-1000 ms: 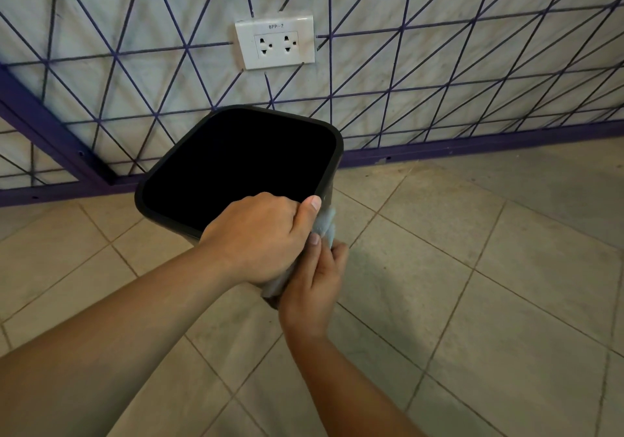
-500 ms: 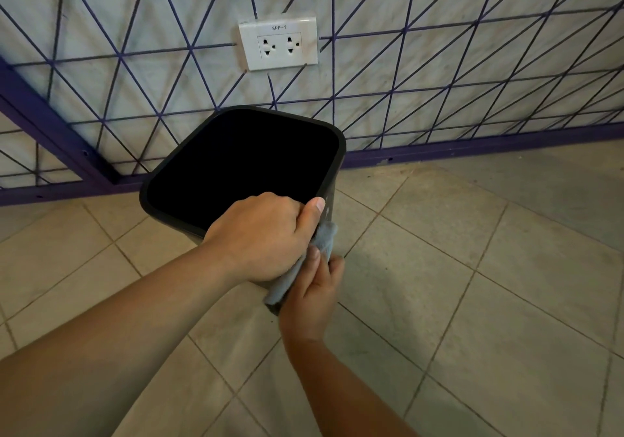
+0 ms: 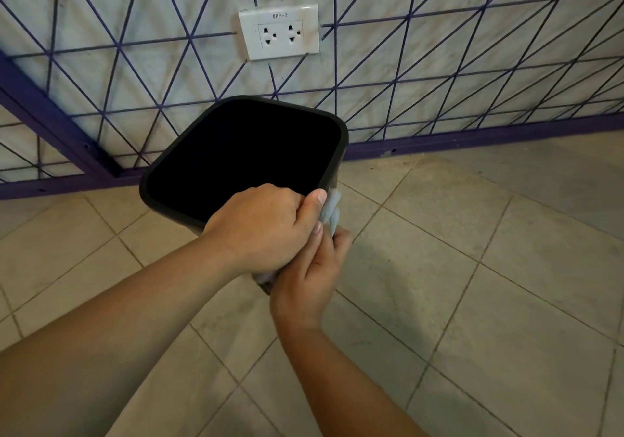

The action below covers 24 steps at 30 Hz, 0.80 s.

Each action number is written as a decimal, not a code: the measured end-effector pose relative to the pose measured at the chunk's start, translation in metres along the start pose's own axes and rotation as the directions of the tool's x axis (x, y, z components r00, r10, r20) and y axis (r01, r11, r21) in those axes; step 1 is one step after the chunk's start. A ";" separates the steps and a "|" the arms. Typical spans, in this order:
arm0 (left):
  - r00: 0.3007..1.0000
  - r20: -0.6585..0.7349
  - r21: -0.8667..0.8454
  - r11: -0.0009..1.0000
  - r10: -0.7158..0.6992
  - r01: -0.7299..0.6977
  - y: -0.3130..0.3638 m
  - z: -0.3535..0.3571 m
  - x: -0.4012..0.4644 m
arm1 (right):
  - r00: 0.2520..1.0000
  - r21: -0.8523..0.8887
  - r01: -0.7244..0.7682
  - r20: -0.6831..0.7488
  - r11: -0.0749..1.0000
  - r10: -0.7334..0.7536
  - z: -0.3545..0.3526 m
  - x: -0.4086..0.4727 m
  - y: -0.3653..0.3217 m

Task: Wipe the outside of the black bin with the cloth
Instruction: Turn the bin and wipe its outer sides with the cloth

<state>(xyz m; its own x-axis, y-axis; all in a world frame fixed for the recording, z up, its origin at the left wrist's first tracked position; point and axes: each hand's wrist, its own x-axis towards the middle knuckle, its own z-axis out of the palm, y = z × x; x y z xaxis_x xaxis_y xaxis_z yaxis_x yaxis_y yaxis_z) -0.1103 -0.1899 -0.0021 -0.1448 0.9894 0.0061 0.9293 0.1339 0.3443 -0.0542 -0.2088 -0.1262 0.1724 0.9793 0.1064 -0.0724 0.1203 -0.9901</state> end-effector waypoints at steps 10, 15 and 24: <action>0.999 0.010 0.028 0.999 0.031 -0.031 0.003 -0.003 0.000 | 0.975 -0.397 -0.178 0.056 0.900 0.217 -0.017 0.005 0.057; 0.999 -0.002 0.034 0.998 0.049 -0.049 0.003 -0.002 -0.003 | 0.844 -0.611 -0.317 0.166 0.725 0.509 -0.027 0.009 0.061; 1.000 -0.005 0.040 0.999 0.022 -0.022 0.001 -0.004 -0.004 | 0.707 -0.811 -0.107 0.344 0.575 0.618 -0.059 0.025 0.030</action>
<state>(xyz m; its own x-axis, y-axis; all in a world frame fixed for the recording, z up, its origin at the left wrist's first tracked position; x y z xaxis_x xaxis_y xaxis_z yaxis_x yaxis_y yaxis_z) -0.1100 -0.1944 0.0019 -0.1257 0.9919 0.0189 0.9451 0.1140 0.3061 0.0063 -0.1905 -0.1583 -0.2610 0.8229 -0.5047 0.7367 -0.1681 -0.6551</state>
